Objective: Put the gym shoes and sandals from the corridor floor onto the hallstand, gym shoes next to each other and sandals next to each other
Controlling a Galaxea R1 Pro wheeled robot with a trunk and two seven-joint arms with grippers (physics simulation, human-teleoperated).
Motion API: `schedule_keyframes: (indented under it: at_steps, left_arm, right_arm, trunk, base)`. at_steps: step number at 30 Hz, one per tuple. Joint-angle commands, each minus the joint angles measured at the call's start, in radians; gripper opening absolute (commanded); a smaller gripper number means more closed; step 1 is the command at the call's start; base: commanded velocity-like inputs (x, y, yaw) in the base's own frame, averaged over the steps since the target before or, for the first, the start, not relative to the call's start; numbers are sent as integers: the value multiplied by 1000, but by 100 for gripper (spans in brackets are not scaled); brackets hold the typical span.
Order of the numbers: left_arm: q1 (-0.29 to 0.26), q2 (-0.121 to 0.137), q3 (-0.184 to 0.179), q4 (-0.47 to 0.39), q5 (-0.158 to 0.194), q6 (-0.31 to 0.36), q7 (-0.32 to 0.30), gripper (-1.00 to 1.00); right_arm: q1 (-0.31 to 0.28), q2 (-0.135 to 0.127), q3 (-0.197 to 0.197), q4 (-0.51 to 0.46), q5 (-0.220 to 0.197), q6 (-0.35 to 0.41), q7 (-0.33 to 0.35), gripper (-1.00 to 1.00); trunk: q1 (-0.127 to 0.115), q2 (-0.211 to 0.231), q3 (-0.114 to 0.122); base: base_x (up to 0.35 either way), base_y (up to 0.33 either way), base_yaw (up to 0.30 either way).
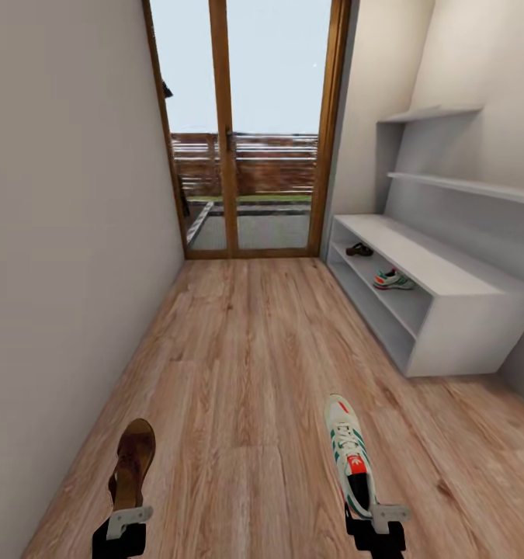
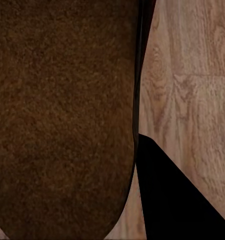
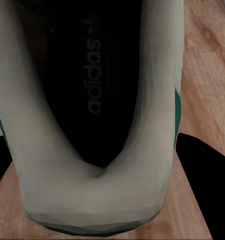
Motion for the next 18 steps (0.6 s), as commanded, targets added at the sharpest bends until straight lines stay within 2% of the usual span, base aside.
schedule_keyframes:
  at_steps: [1, 18]
  left_arm:
    - [-1, 0, 5, 0, -3, -3, -4, -100]
    - [-1, 0, 5, 0, -4, -3, -4, -100]
  right_arm:
    - [-1, 0, 9, 0, -10, -3, -3, -100]
    - [-1, 0, 9, 0, -10, -3, -2, -100]
  trunk:
    - [0, 0, -1]
    - [0, 0, -1]
  base:
    - [336, 0, 0]
    - [336, 0, 0]
